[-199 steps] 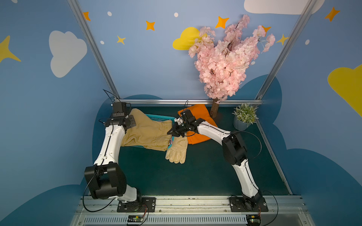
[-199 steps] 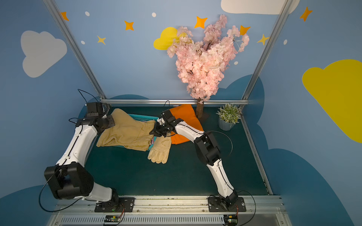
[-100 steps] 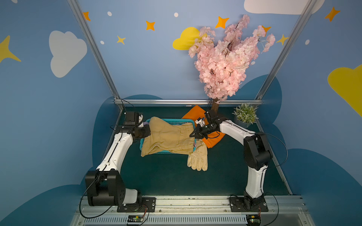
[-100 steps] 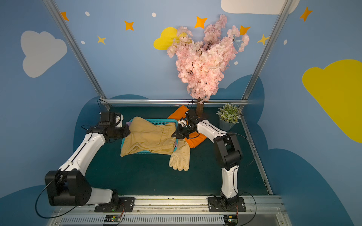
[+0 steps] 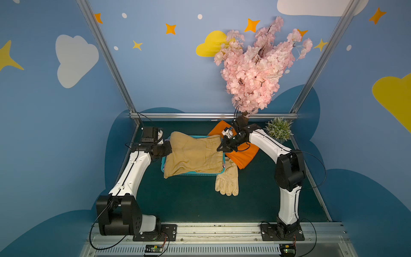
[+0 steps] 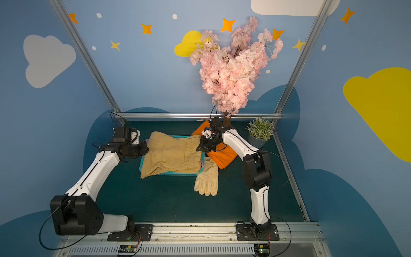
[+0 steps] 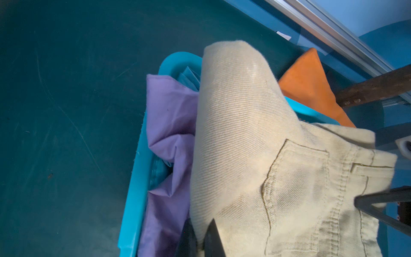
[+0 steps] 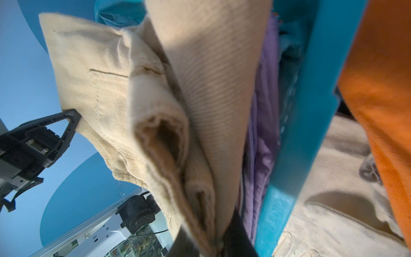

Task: Put the folded long pants in the basket
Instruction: Place the long pant in the basket.

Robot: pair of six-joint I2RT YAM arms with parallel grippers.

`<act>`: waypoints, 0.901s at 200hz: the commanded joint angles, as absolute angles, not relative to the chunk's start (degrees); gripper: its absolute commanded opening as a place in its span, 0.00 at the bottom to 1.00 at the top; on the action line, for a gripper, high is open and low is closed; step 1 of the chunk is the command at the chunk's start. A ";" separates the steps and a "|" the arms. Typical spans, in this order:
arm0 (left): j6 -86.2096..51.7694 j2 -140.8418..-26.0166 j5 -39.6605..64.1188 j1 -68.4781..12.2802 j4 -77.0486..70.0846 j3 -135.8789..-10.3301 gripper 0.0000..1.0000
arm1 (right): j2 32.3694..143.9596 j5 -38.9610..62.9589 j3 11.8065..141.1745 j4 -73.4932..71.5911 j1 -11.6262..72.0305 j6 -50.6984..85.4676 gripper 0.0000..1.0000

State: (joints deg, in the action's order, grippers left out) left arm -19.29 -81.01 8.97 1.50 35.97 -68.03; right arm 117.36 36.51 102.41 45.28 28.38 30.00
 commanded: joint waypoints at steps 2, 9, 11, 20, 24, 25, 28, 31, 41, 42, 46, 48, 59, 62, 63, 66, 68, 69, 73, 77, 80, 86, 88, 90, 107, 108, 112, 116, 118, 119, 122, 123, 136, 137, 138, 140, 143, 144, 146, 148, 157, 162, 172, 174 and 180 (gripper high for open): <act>-17.16 -84.56 5.84 3.58 34.68 -71.17 0.03 | 120.23 34.06 106.26 46.65 28.74 31.00 0.00; -17.02 -85.87 6.33 4.21 34.46 -71.44 0.02 | 121.12 34.01 106.66 47.15 28.78 31.35 0.00; -16.98 -86.20 6.61 4.39 34.43 -71.52 0.02 | 121.36 33.90 106.71 47.30 28.75 31.42 0.00; -17.12 -87.93 8.90 5.41 34.79 -71.97 0.02 | 121.93 33.75 106.10 46.89 28.74 31.88 0.00; -17.41 -88.68 9.92 5.68 34.81 -72.04 0.02 | 122.05 33.60 105.90 46.57 28.74 31.90 0.00; -17.41 -88.86 10.19 5.74 34.81 -72.06 0.02 | 122.07 33.54 105.82 46.49 28.74 31.90 0.00; -17.35 -89.33 10.94 5.86 34.81 -72.11 0.02 | 122.22 33.26 105.75 46.42 28.78 31.90 0.00; -17.29 -89.66 11.39 5.86 34.87 -72.20 0.03 | 122.32 32.91 105.80 46.41 28.75 31.90 0.00; -17.28 -91.11 12.22 5.80 35.67 -72.83 0.03 | 122.73 32.42 105.68 46.45 28.66 31.77 0.00; -17.25 -91.17 12.31 5.80 35.77 -72.89 0.02 | 122.80 32.43 105.71 46.47 28.61 31.75 0.00; -17.19 -91.52 12.50 5.80 36.08 -73.09 0.02 | 122.94 32.38 105.77 46.44 28.50 31.60 0.00; -17.20 -91.72 12.53 5.84 36.16 -73.18 0.03 | 123.02 32.33 105.79 46.41 28.48 31.52 0.00; -17.12 -92.49 12.49 5.80 36.16 -73.34 0.03 | 123.70 31.79 105.79 46.40 28.31 31.25 0.00; -17.18 -92.73 12.39 5.80 36.25 -73.45 0.02 | 123.96 31.67 105.84 46.30 28.31 31.14 0.00; -17.20 -92.86 12.39 5.80 36.27 -73.51 0.03 | 124.03 31.57 105.83 46.31 28.31 31.13 0.00; -17.22 -93.01 12.38 5.81 36.36 -73.63 0.03 | 124.29 31.61 105.90 46.20 28.25 31.07 0.00; -17.23 -93.23 12.46 5.85 36.38 -73.69 0.02 | 124.52 31.68 105.97 46.16 28.16 31.04 0.00; -17.18 -93.33 12.51 5.82 36.38 -73.72 0.02 | 124.58 31.70 105.98 46.11 28.14 30.99 0.00; -17.20 -93.50 12.75 5.82 36.39 -73.82 0.02 | 124.90 31.84 106.10 45.99 28.05 30.94 0.00; -17.19 -93.72 12.90 5.76 36.39 -73.78 0.02 | 125.35 31.97 106.30 46.09 27.98 31.00 0.00; -17.19 -93.86 12.90 5.77 36.45 -73.71 0.02 | 125.58 32.14 106.30 46.14 27.91 31.07 0.00; -17.27 -94.11 12.87 5.59 36.69 -73.71 0.02 | 125.77 32.48 106.26 45.95 27.85 31.16 0.00; -17.30 -94.21 12.80 5.55 36.79 -73.69 0.02 | 125.86 32.60 106.26 45.90 27.79 31.19 0.00; -17.27 -94.22 12.80 5.47 36.86 -73.64 0.02 | 125.86 32.67 106.17 45.84 27.84 31.20 0.00; -16.78 -94.46 12.57 5.09 37.82 -73.48 0.02 | 125.27 32.50 105.45 44.90 27.94 31.29 0.00; -16.78 -94.43 12.53 5.09 37.85 -73.48 0.02 | 125.21 32.47 105.37 44.77 27.90 31.38 0.00; -16.75 -94.44 12.43 5.10 38.03 -73.40 0.02 | 125.03 32.48 105.11 44.33 27.93 31.42 0.00; -16.70 -94.36 12.38 5.12 38.33 -73.32 0.02 | 124.75 32.61 104.75 43.80 27.88 31.46 0.00; -16.63 -94.28 12.39 5.10 38.45 -73.31 0.03 | 124.62 32.76 104.63 43.60 27.87 31.53 0.00; -16.62 -94.20 12.39 5.10 38.52 -73.30 0.03 | 124.62 32.86 104.57 43.51 27.86 31.54 0.00; -16.49 -94.07 12.38 5.10 38.69 -73.26 0.02 | 124.53 33.01 104.45 43.39 27.91 31.55 0.00; -16.46 -94.01 12.39 5.10 38.72 -73.23 0.02 | 124.54 33.12 104.43 43.36 27.88 31.55 0.00; -16.11 -93.03 12.55 5.12 39.50 -73.02 0.04 | 124.17 33.96 104.47 43.29 27.88 31.40 0.18; -16.05 -92.92 12.56 5.15 39.57 -73.03 0.05 | 124.14 34.03 104.44 43.26 27.91 31.35 0.19; -15.98 -92.82 12.56 5.13 39.60 -72.99 0.05 | 124.08 34.11 104.47 43.21 27.93 31.36 0.21; -15.88 -92.73 12.52 5.17 39.67 -72.96 0.07 | 124.03 34.17 104.49 43.30 27.90 31.24 0.24; -15.74 -92.40 12.46 5.11 39.72 -72.93 0.11 | 123.87 34.33 104.42 43.37 27.93 31.09 0.28; -15.65 -92.21 12.47 5.10 39.77 -72.94 0.12 | 123.81 34.35 104.42 43.39 27.94 31.01 0.30; -15.65 -91.87 12.37 5.10 39.74 -72.77 0.17 | 123.66 34.29 104.35 43.35 27.95 30.91 0.32; -15.60 -91.57 12.21 5.12 39.80 -72.71 0.21 | 123.42 34.28 104.31 43.38 27.95 30.82 0.34; -15.86 -90.11 10.65 5.10 39.81 -72.44 0.48 | 122.33 33.74 104.02 43.59 27.96 30.28 0.40; -15.98 -89.33 9.80 5.15 39.91 -72.27 0.57 | 121.53 33.38 103.85 43.65 27.94 29.65 0.42; -16.30 -87.62 8.70 5.35 40.24 -72.48 0.67 | 119.72 31.73 103.41 44.25 27.80 28.46 0.46; -16.29 -87.38 8.57 5.40 40.38 -72.57 0.68 | 119.36 31.33 103.37 44.46 27.71 28.23 0.47; -16.47 -86.45 8.33 5.61 40.72 -73.08 0.70 | 118.14 30.52 103.05 45.00 27.56 27.48 0.48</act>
